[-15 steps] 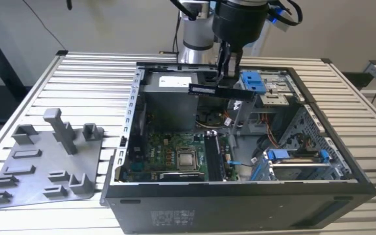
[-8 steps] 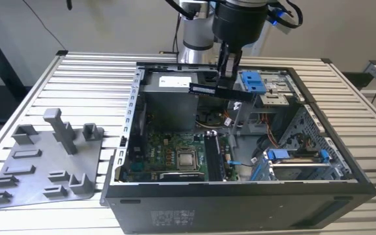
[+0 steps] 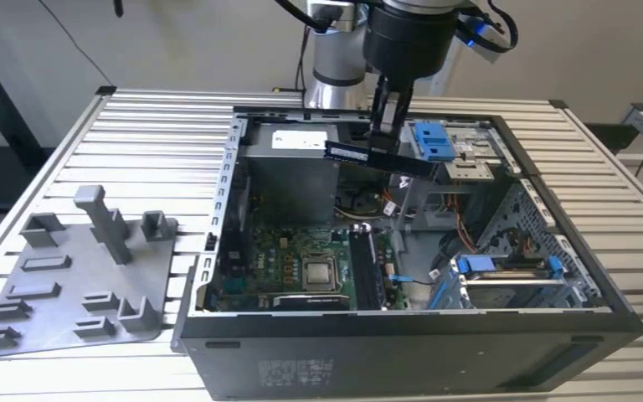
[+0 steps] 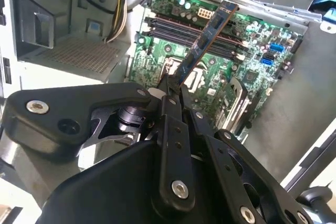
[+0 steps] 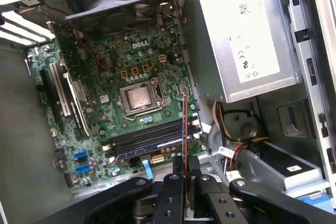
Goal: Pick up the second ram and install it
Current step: 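Insert the second ram into the second slot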
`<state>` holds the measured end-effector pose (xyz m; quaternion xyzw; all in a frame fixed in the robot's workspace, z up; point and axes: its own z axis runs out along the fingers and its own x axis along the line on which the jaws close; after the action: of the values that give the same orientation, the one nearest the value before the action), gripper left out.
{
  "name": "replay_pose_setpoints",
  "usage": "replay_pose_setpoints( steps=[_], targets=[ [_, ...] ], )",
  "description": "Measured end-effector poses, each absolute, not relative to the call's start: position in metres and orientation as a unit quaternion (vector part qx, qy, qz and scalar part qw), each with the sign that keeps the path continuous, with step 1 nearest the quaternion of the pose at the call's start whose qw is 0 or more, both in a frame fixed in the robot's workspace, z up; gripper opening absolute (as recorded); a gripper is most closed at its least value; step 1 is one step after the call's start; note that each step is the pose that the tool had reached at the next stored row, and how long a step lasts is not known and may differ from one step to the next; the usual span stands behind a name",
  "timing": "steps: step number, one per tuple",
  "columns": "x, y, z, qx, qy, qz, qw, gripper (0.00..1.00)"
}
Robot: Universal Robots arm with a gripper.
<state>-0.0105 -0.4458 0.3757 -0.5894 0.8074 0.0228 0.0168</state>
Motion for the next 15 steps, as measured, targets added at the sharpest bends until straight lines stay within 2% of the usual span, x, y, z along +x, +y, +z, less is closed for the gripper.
replay_pose_setpoints(
  steps=[15],
  targets=[
    [-0.0106,-0.4458,0.3718,-0.524,0.852,0.021,0.019,0.14]
  ],
)
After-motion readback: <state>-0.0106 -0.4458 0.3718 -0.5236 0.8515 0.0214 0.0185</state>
